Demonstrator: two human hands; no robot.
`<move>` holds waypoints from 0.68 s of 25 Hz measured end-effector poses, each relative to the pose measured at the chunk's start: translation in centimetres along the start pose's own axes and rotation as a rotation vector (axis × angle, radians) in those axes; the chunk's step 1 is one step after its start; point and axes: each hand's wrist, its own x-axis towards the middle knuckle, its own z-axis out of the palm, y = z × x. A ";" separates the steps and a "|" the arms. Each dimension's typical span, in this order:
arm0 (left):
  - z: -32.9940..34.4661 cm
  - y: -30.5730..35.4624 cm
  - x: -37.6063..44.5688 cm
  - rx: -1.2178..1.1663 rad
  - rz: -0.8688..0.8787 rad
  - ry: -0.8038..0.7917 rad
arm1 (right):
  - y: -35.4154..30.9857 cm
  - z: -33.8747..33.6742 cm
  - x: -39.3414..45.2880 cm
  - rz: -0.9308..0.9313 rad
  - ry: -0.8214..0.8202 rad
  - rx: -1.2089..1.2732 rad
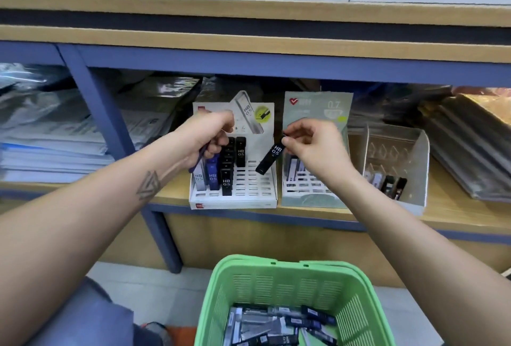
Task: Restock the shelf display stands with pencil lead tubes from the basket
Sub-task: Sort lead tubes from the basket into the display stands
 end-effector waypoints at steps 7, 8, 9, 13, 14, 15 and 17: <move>-2.2 -1.0 0.2 -0.245 -0.023 -0.078 | -0.3 6.4 3.1 -0.178 -0.031 -0.308; -2.0 -1.3 0.3 -0.252 0.020 -0.059 | -0.2 7.0 3.4 -0.189 -0.034 -0.324; -1.9 -1.6 0.5 -0.252 0.054 -0.041 | -0.2 7.6 3.5 -0.194 -0.042 -0.328; -1.7 -1.8 1.0 -0.235 0.085 -0.027 | -0.1 8.9 3.7 -0.208 -0.094 -0.356; -1.6 -1.7 1.2 -0.242 0.071 -0.017 | -0.1 8.9 3.9 -0.217 -0.111 -0.364; -1.5 -1.5 1.3 -0.263 0.041 -0.008 | -0.2 9.0 4.0 -0.224 -0.130 -0.369; -1.5 -1.3 1.5 -0.308 -0.035 -0.006 | -0.3 8.9 4.2 -0.230 -0.176 -0.393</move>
